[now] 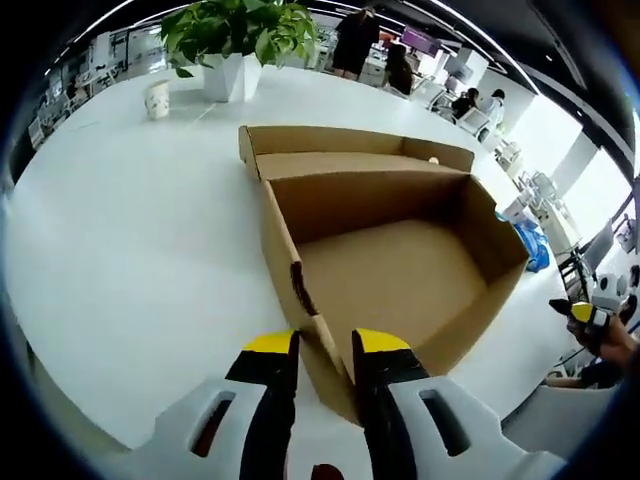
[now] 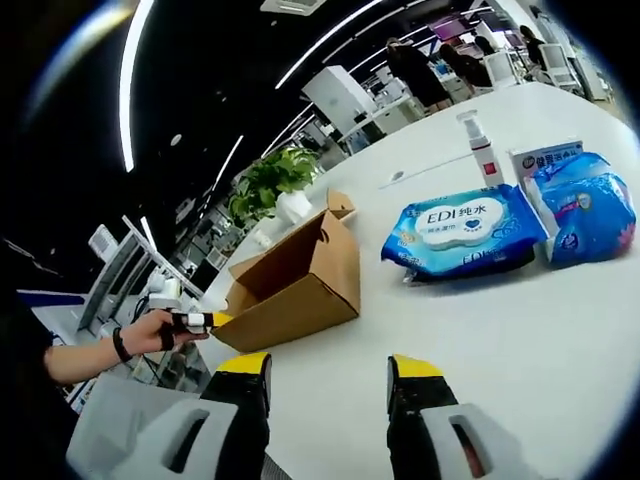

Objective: Operate the shoe box by opening the lid, removing the specified soft item, and placing it in the target area until the item is outside and the box remains undamaged.

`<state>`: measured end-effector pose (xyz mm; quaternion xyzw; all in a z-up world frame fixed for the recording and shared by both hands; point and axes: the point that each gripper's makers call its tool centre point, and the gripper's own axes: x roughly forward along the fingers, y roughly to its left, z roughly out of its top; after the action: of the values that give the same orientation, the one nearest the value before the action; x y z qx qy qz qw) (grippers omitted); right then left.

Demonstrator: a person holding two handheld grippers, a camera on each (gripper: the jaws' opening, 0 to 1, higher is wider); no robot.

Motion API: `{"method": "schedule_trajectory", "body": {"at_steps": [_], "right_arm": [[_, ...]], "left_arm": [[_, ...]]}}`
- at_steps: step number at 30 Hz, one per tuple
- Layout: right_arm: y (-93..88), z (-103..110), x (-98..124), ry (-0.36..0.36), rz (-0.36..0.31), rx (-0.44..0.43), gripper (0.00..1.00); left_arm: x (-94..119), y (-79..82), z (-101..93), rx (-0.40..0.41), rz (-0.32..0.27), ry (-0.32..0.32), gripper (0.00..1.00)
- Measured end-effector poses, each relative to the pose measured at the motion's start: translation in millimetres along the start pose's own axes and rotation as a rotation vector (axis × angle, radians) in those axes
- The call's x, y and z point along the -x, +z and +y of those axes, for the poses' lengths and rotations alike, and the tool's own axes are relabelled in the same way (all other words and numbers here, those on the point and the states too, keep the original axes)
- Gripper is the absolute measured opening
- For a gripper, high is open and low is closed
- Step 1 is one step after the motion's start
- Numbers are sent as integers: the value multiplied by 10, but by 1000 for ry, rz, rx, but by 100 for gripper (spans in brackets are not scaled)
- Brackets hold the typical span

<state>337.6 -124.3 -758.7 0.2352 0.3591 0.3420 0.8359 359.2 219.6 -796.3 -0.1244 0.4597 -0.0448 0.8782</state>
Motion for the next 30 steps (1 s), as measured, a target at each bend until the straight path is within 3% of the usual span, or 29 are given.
{"method": "schedule_trajectory", "body": {"at_steps": [9, 17, 30], "right_arm": [[50, 112, -85, 18, -12, -10, 43], [43, 193, -187, 37, 24, 18, 43], [346, 320, -464, 56, 7, 42, 43]], "left_arm": [[-7, 3, 79, -34, 17, 60, 16], [3, 14, 253, -60, 8, 109, 7], [19, -8, 243, -84, 1, 121, 5]]}}
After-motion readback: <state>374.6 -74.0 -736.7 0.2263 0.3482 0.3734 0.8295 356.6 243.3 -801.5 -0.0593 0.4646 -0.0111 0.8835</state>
